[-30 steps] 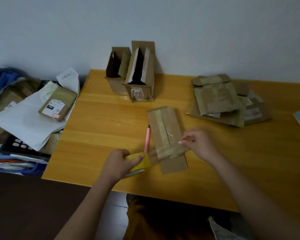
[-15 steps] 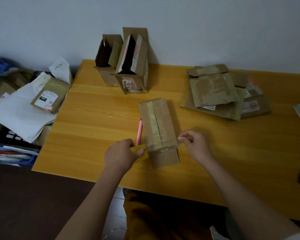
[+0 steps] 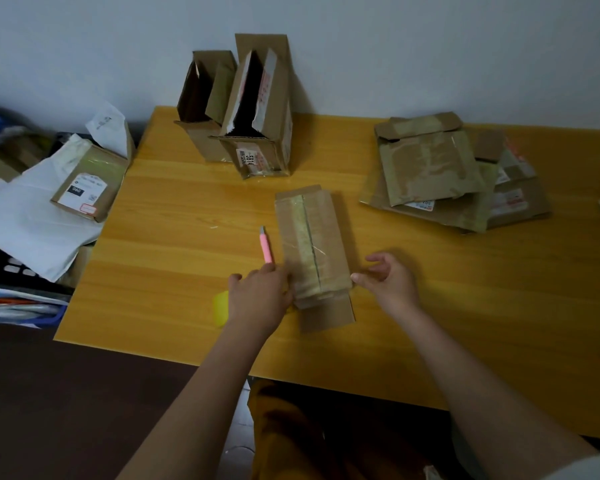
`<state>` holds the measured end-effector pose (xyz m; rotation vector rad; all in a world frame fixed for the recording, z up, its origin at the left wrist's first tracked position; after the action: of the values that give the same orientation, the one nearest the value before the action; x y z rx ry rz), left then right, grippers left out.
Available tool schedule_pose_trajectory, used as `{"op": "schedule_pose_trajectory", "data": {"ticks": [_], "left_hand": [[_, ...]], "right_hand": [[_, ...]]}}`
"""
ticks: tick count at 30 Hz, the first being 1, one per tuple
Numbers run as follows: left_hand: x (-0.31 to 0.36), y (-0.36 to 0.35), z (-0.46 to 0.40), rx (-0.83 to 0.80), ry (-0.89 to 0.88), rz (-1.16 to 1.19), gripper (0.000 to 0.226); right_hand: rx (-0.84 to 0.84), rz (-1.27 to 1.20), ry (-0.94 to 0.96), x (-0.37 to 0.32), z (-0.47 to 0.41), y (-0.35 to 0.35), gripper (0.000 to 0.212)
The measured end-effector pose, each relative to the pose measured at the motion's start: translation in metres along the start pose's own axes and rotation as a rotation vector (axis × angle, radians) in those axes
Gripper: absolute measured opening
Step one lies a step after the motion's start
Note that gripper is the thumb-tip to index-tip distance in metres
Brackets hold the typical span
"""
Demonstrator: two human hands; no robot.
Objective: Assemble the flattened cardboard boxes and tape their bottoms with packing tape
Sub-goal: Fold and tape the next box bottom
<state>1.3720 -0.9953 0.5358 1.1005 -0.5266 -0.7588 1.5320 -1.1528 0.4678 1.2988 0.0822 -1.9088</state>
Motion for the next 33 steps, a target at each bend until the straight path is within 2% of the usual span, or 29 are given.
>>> {"op": "schedule_pose_trajectory", "data": {"ticks": [3,6,8,10,14,16,20,26,29,33], "left_hand": [[0.012,-0.001,-0.006,-0.004,-0.021,-0.117,0.031],[0.015,-0.003,-0.007,0.016,-0.022,-0.109,0.029],[0.014,-0.003,-0.008,0.046,-0.011,-0.083,0.031],[0.013,-0.005,-0.011,0.061,0.013,-0.057,0.033],[0.013,-0.005,-0.015,0.047,0.099,-0.038,0.039],[0.013,-0.004,-0.018,-0.005,0.165,-0.042,0.045],[0.010,-0.006,-0.025,-0.130,0.223,-0.050,0.038],[0.011,-0.006,-0.025,-0.092,0.217,-0.057,0.038],[0.011,-0.005,-0.024,-0.097,0.223,-0.068,0.039],[0.012,-0.005,-0.023,-0.092,0.216,-0.073,0.040]], "right_hand": [[0.072,0.122,0.030,0.005,-0.002,0.004,0.042],[0.206,0.291,0.127,0.006,0.003,0.008,0.039],[0.303,0.288,0.209,0.001,0.012,0.010,0.028],[0.348,0.185,0.300,-0.004,0.026,0.007,0.014],[0.247,0.028,0.373,-0.004,0.045,-0.014,0.016],[0.185,-0.056,0.300,-0.002,0.047,-0.023,0.021],[-0.037,-0.181,0.042,0.006,0.047,-0.029,0.035],[-0.193,-0.270,-0.037,0.008,0.038,-0.033,0.049],[-0.221,-0.195,-0.059,0.003,0.031,-0.034,0.053],[-0.156,-0.058,0.038,-0.002,0.032,-0.042,0.049]]}}
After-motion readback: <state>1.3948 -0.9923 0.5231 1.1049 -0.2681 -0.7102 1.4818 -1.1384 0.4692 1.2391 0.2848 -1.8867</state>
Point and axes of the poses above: each hand's wrist, its own z-axis away from the middle knuckle, its own y-axis out of the back of the hand, x = y × z, the point moved 3 cm from there along -z, towards the middle knuckle, and after that the axes turned 3 degrees about -z, right-handed, at the moved point
